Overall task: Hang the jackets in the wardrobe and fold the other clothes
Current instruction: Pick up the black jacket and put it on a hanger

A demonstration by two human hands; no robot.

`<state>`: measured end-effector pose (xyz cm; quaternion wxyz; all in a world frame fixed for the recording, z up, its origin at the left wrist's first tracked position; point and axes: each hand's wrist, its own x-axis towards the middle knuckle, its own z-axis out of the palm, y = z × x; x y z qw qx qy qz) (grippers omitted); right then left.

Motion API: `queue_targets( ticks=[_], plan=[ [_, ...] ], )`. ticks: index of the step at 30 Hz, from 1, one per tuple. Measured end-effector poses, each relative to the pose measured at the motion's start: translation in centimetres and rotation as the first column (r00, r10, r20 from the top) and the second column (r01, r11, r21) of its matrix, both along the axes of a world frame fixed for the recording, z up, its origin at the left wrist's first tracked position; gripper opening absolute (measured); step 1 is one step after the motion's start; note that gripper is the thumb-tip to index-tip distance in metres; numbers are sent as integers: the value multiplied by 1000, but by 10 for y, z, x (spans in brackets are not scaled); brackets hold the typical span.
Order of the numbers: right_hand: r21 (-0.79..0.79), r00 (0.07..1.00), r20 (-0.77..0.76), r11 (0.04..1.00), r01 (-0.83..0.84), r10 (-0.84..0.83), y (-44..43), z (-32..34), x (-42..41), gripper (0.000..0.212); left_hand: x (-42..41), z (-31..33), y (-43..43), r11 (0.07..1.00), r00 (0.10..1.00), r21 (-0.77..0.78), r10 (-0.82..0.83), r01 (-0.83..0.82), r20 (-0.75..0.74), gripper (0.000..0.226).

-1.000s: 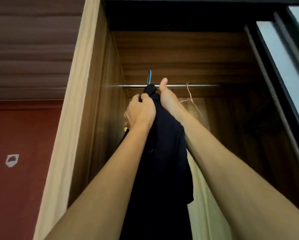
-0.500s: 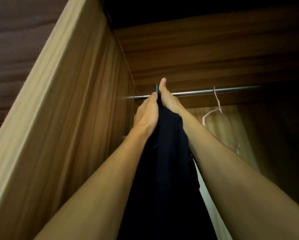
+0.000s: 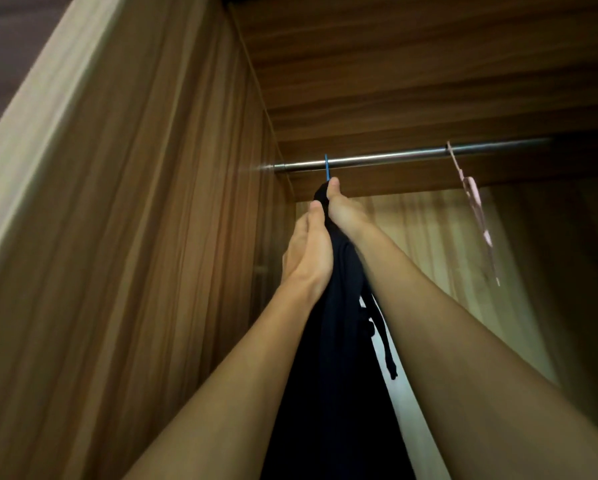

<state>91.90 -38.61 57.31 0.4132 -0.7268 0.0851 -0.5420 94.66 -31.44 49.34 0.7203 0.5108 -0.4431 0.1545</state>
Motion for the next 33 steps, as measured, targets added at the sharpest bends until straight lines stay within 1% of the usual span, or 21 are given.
queue_targets(
  ticks=[1, 2, 4, 5, 7, 9, 11, 12, 14, 15, 16, 18, 22, 25, 29, 33],
  plan=[
    [10, 1000, 5, 1000, 1, -1, 1, -4, -2, 72, -2, -2, 2, 1000, 1000, -1, -1, 1, -17, 77],
    [28, 1000, 9, 1000, -10, 9, 2, -11, -5, 73, -5, -5, 5, 1000, 1000, -2, 4, -5, -24, 75],
    [38, 999, 25, 999, -38, 38, 3, -25, -10, 72, -11, -13, 12, 1000, 999, 1, 25, -25, -25, 63],
    [26, 998, 45, 999, -48, 47, 3, -32, -14, 70, -15, -18, 15, 999, 999, 7, 42, -42, -22, 61],
    [-15, 996, 90, 1000, -17, 18, 8, -44, -26, 64, -26, -29, 26, 996, 996, 30, 88, -88, -13, 60],
    [-97, 989, 151, 995, 20, -5, 16, -58, -39, 60, -38, -44, 36, 990, 993, 76, 117, -117, -2, 60],
    [-170, 986, 161, 984, 61, -33, 21, -77, -53, 52, -47, -65, 45, 982, 986, 104, 155, -160, 57, 61],
    [-211, 988, 142, 973, 91, -62, 24, -88, -60, 44, -49, -76, 49, 975, 978, 111, 180, -192, 110, 63],
    [-306, 983, 58, 934, 184, -175, 27, -114, -74, 19, -51, -101, 56, 960, 944, 109, 225, -257, 242, 72],
    [-350, 971, 12, 909, 227, -238, 30, -128, -83, 16, -52, -112, 60, 952, 924, 109, 245, -287, 292, 77],
    [-379, 957, -11, 887, 264, -289, 34, -141, -92, 22, -54, -123, 65, 942, 911, 124, 261, -313, 320, 77],
    [-412, 927, -38, 851, 325, -373, 46, -169, -112, 28, -63, -143, 77, 925, 903, 173, 269, -339, 336, 68],
    [-502, 815, -167, 760, 414, -555, 73, -221, -149, 47, -81, -186, 107, 901, 907, 267, 243, -342, 343, 63],
    [-500, 759, -222, 740, 450, -612, 94, -255, -177, 49, -99, -227, 134, 897, 938, 355, 151, -263, 312, 65],
    [-491, 700, -272, 721, 489, -660, 132, -300, -221, 48, -126, -285, 169, 887, 954, 436, 18, -154, 300, 67],
    [-566, 572, -320, 637, 524, -755, 165, -348, -276, 46, -160, -330, 197, 849, 963, 526, -88, -62, 255, 70]
  ],
)
